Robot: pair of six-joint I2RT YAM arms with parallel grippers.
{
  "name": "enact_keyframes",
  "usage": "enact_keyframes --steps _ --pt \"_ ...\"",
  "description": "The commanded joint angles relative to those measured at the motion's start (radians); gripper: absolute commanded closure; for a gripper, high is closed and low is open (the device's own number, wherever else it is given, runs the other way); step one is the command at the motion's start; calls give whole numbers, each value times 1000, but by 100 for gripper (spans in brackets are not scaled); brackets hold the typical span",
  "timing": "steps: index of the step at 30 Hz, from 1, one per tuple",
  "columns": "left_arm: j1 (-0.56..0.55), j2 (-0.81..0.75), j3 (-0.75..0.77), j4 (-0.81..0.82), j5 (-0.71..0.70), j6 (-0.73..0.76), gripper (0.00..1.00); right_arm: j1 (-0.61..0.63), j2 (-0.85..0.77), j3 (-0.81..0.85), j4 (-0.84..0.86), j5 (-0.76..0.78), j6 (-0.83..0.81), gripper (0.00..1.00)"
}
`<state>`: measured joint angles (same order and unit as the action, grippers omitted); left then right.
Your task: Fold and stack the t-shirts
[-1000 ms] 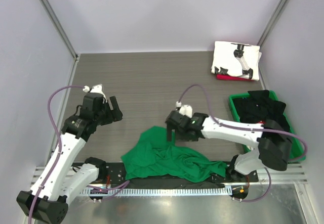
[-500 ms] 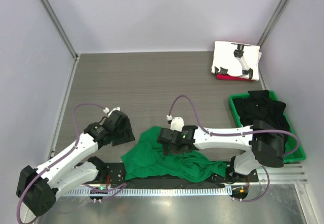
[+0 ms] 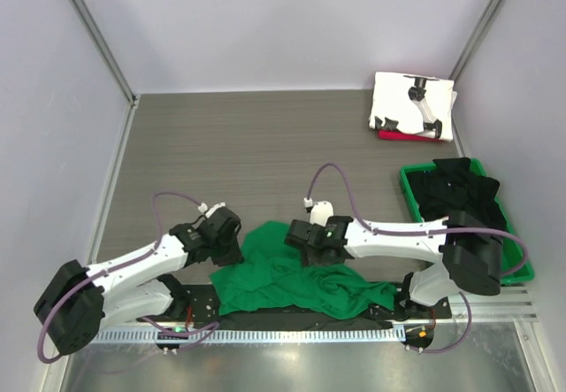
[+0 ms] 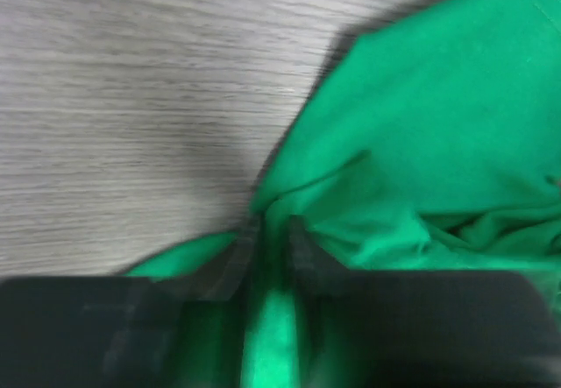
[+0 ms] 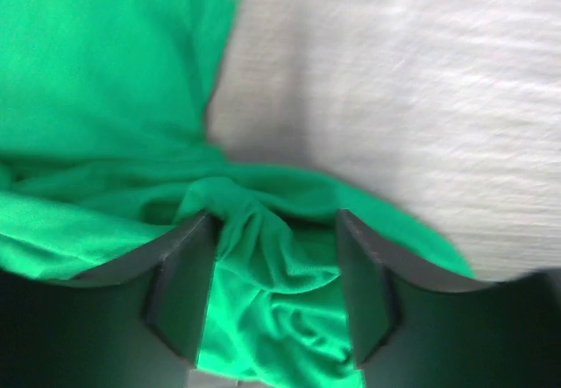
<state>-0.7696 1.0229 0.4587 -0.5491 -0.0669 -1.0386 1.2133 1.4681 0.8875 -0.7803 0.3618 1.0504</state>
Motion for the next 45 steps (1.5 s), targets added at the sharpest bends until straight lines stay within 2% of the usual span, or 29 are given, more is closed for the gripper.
enact_keyframes --steps 1,2,5,7,9,14,18,19,22,23,25,26,27,28,30,33,34,36,37,39,45 --pt "-5 40 -32 96 -8 -35 90 -79 -8 -2 15 39 -56 41" --pt "-4 55 -29 116 -14 -35 98 -101 -8 1 21 34 -90 51" --pt "-3 55 1 80 -94 -31 100 -187 9 39 35 32 -162 66" --pt "12 54 78 5 -151 -6 100 -231 53 100 47 35 -254 68" --pt "81 72 186 -46 -188 66 100 -284 101 158 58 35 -367 68" --pt "344 167 394 -129 -129 227 100 -397 274 433 50 36 -547 69" --pt "461 255 524 -158 -123 316 100 -486 397 667 42 32 -662 69" --pt "481 296 556 -161 -108 325 100 -510 420 770 11 29 -691 63" --pt "559 367 589 -170 -71 353 100 -517 474 942 -104 29 -710 45" --pt "596 384 597 -170 -50 364 98 -515 465 949 -114 -1 -701 33" --pt "621 408 597 -173 -10 405 75 -499 385 874 -103 -52 -679 25" --pt "628 408 588 -178 12 417 62 -485 352 826 -91 -76 -659 25" --pt "627 401 580 -178 15 426 36 -468 306 773 -76 -119 -647 24" --pt "627 388 568 -178 15 430 28 -440 226 652 -39 -124 -632 24" --pt "627 341 540 -187 18 433 18 -333 143 530 1 -124 -571 26" --pt "629 266 523 -225 13 452 16 -195 40 299 41 -109 -442 34" --pt "629 246 522 -250 12 463 16 -167 22 266 45 -103 -411 40" --pt "629 182 509 -271 -11 492 17 -71 -9 197 47 -81 -330 46" --pt "629 155 491 -284 -23 499 16 -36 -15 183 50 -63 -310 51" --pt "629 93 463 -273 -40 496 16 50 -17 166 52 -46 -268 55" --pt "627 42 443 -250 -25 492 16 189 121 270 -68 67 -179 57"
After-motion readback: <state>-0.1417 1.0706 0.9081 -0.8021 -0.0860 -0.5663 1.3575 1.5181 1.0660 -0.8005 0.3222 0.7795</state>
